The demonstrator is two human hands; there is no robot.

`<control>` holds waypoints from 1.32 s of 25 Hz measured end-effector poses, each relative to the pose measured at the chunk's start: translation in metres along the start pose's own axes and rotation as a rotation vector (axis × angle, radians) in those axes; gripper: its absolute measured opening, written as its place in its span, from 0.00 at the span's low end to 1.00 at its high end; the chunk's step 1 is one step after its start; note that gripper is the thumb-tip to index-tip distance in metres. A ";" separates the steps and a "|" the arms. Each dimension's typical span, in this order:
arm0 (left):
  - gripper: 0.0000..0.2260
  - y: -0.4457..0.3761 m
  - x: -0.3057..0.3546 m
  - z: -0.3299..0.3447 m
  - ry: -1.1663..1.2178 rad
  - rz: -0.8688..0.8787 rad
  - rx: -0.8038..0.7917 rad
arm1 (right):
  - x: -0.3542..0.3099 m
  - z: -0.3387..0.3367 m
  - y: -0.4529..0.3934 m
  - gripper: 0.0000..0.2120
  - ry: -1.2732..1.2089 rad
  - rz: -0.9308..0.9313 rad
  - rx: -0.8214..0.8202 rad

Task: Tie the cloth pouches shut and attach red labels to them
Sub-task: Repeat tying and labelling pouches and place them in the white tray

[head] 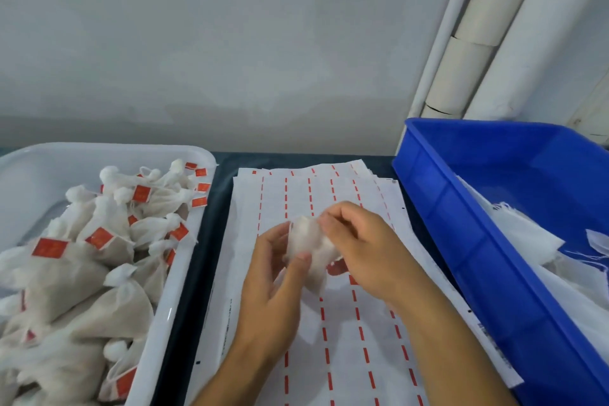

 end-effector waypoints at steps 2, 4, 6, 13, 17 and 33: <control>0.12 -0.001 -0.004 0.000 -0.060 -0.028 0.007 | 0.012 0.006 0.005 0.06 -0.149 0.048 0.010; 0.12 -0.001 -0.006 -0.001 -0.078 -0.058 0.020 | 0.019 0.009 0.011 0.07 -0.230 0.081 0.043; 0.17 -0.001 -0.009 -0.004 -0.077 -0.090 0.034 | 0.025 0.009 0.015 0.07 -0.234 0.073 0.073; 0.23 0.001 -0.009 0.001 -0.167 -0.121 -0.091 | 0.039 -0.002 0.024 0.12 0.007 -0.077 -0.003; 0.25 0.002 -0.007 0.002 -0.291 -0.052 -0.158 | 0.040 0.000 0.022 0.04 0.021 -0.154 -0.004; 0.10 0.006 -0.002 0.003 -0.458 0.106 -0.287 | 0.033 -0.003 0.022 0.08 -0.159 -0.183 0.190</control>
Point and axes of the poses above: each hand's wrist, its own y-axis away from the middle knuckle, its own z-axis out of the palm, x = y × z, the point moved 2 cm from there along -y, towards the middle knuckle, and after that the axes turned 5 degrees about x, right-handed, at the moved point
